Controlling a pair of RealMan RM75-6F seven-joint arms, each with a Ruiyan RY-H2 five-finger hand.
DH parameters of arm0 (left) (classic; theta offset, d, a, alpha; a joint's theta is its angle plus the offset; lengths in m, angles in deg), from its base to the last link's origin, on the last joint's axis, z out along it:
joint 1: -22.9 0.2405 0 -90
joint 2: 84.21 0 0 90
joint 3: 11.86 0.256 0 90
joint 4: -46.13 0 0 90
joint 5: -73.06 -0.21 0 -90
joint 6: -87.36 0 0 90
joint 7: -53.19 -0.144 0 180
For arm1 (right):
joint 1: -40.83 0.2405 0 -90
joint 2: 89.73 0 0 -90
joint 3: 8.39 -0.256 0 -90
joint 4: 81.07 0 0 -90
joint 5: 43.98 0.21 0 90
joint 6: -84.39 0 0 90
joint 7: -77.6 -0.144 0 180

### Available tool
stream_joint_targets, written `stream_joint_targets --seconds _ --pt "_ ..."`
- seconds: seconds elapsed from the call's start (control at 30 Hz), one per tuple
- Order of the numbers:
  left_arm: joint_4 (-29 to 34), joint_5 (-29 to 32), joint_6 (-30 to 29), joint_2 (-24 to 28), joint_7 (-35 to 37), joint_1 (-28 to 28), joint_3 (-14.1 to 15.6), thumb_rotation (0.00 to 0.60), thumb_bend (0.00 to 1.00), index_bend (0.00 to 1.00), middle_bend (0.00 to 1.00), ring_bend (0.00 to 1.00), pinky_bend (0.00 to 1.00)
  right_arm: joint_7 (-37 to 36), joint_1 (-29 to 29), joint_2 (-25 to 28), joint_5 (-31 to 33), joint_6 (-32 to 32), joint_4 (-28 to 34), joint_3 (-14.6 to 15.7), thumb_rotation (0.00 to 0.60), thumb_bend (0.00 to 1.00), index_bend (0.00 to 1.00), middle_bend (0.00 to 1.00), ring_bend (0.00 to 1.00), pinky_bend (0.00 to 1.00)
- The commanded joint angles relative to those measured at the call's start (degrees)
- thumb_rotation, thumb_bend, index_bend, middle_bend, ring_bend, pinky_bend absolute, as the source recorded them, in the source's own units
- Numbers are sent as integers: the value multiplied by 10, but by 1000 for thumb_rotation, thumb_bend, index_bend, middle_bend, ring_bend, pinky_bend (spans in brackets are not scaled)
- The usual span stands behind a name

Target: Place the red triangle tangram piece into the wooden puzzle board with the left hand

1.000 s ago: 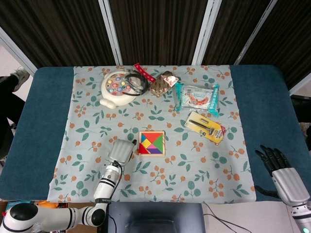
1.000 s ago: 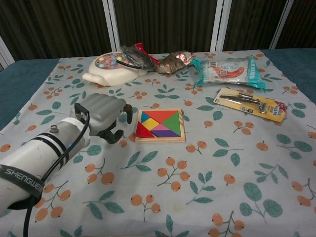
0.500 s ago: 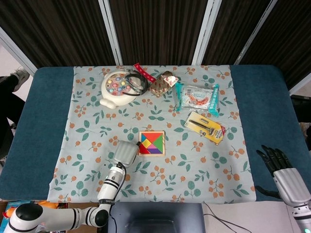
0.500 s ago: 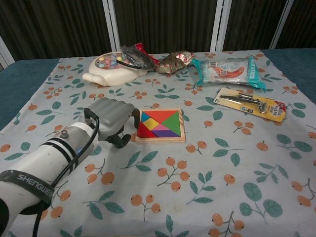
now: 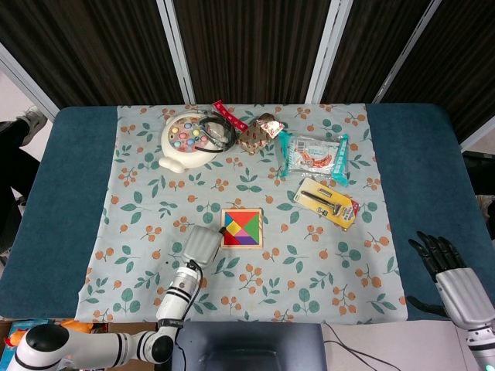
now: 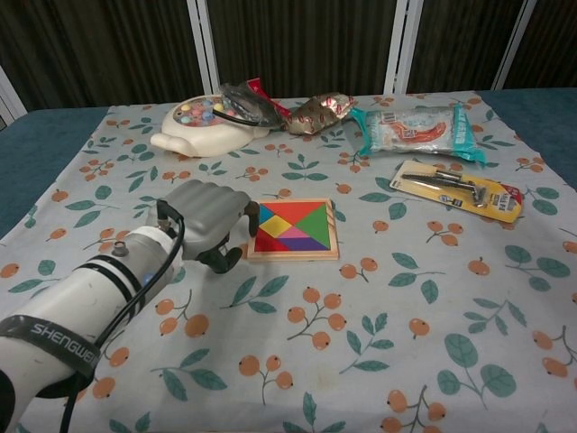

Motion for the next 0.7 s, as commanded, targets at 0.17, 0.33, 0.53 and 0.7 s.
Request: stream_joint_targets --seconds 0.17,0.33,0.53,0.7 --pt "12 -19 -10 7 6 3 2 600 454 371 1000 1000 1000 2 0 0 0 0 0 0 600 150 0 0 0 0" --pt "85 -88 -60 65 28 32 34 600 454 283 1000 1000 1000 4 -2 -1 0 -2 -2 0 600 150 0 0 0 0" --pt "200 -211 -139 217 139 125 145 600 446 145 480 481 602 14 -3 -4 0 -2 0 0 600 150 0 0 0 0" --pt "133 -356 -284 300 374 237 236 600 436 65 80 34 167 34 -1 -9 6 7 6 -2 600 150 0 0 0 0"
